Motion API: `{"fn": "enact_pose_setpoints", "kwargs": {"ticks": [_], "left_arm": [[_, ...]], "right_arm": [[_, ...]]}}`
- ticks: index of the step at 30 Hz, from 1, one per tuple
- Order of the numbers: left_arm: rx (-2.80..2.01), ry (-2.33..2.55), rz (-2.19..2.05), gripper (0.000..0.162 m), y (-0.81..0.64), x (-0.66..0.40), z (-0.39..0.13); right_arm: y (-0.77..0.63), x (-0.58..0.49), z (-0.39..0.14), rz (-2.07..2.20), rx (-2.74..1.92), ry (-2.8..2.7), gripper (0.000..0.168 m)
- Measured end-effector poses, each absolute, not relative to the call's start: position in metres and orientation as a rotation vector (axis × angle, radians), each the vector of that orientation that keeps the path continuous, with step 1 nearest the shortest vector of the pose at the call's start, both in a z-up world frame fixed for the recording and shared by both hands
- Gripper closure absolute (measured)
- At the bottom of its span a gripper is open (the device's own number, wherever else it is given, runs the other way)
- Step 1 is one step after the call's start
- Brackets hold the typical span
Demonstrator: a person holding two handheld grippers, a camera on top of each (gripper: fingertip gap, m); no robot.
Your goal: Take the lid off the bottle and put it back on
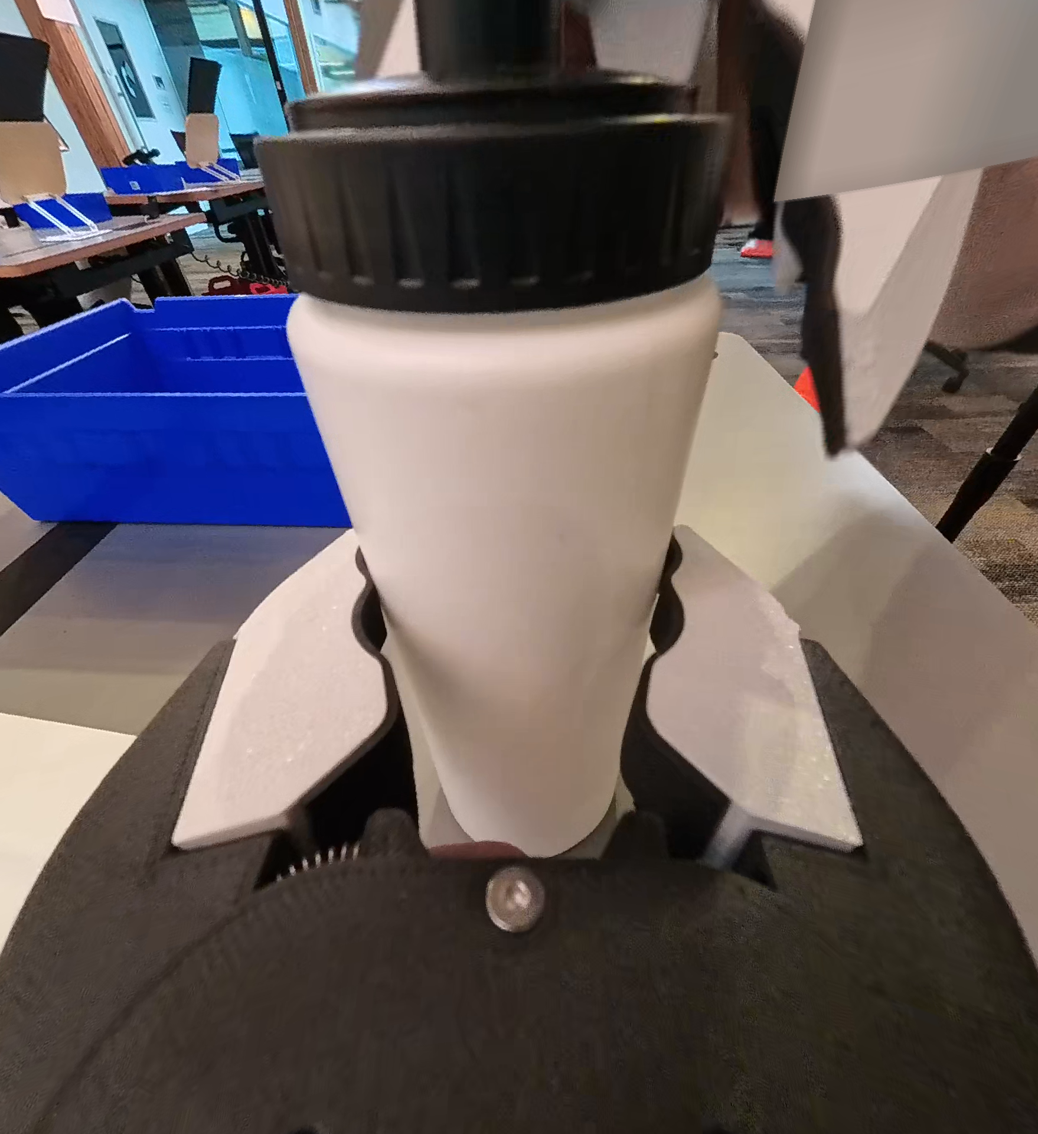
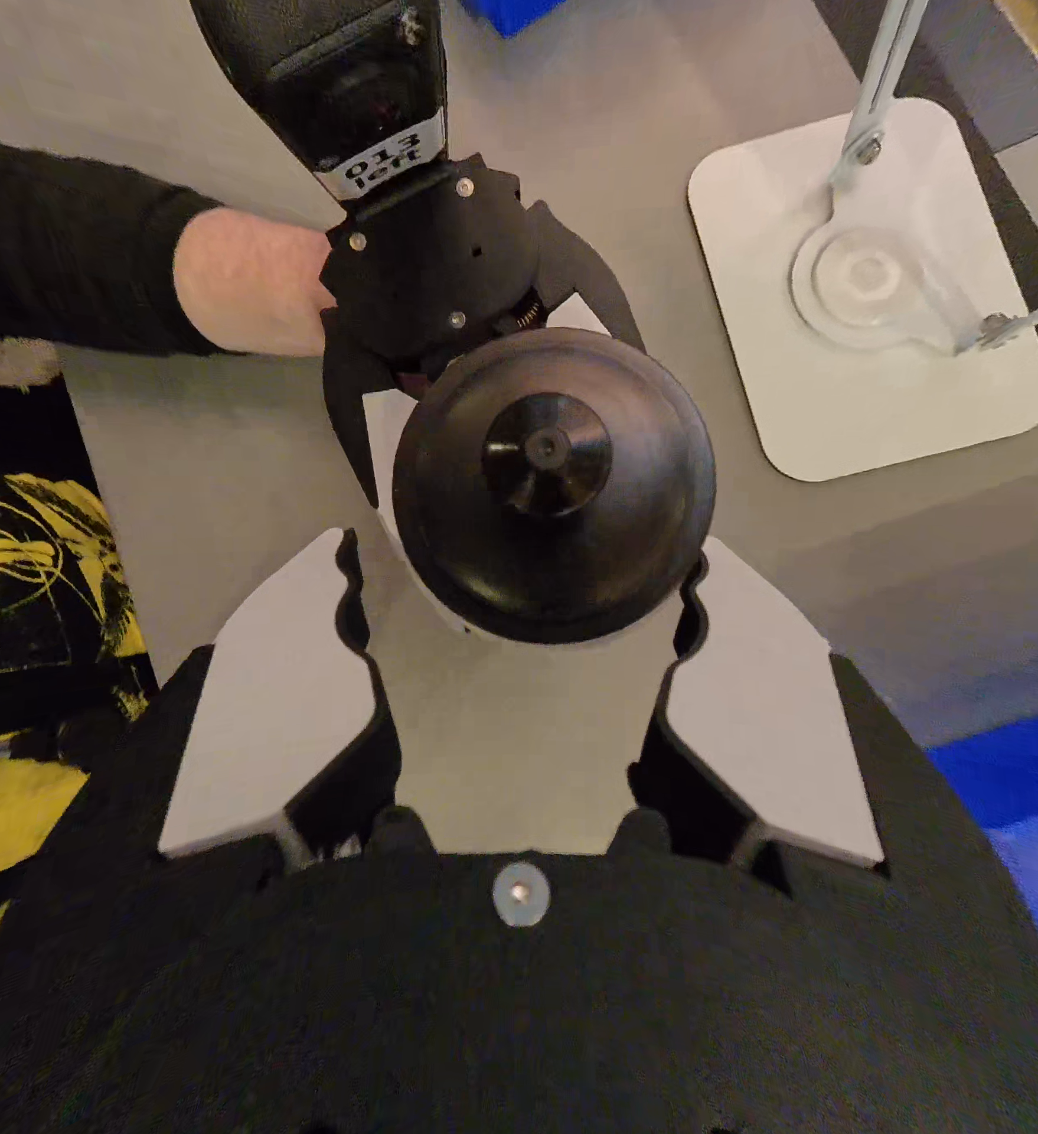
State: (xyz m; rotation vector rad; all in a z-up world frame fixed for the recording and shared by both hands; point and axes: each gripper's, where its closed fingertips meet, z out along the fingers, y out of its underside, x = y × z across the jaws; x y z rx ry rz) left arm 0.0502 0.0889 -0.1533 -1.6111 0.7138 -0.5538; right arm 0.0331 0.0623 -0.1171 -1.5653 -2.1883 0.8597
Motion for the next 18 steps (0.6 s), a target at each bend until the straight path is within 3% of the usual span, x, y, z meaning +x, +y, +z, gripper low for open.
{"fn": "enact_pose_setpoints", "kwargs": {"ticks": [4,11,16,18], "left_arm": [[-1.609,0.697,-0.549,0.076,0.09,0.051,-0.153],[-1.585,0.635,-0.598,0.075,0.091,0.055,-0.142],[-1.565,0.496,-0.61,0.08,0.1,0.038,-0.134],[-1.622,0.442,-0.55,0.092,0.109,0.025,-0.15]], "right_arm": [[0.064,0.016,-0.134,0.986,-1.528,-2.032,0.07],[0.065,0.01,-0.118,1.138,-1.458,-1.893,0.072],[0.095,0.036,-0.055,1.218,-1.455,-1.734,0.071],[0.125,0.053,-0.013,1.193,-1.479,-1.643,0.071]]}}
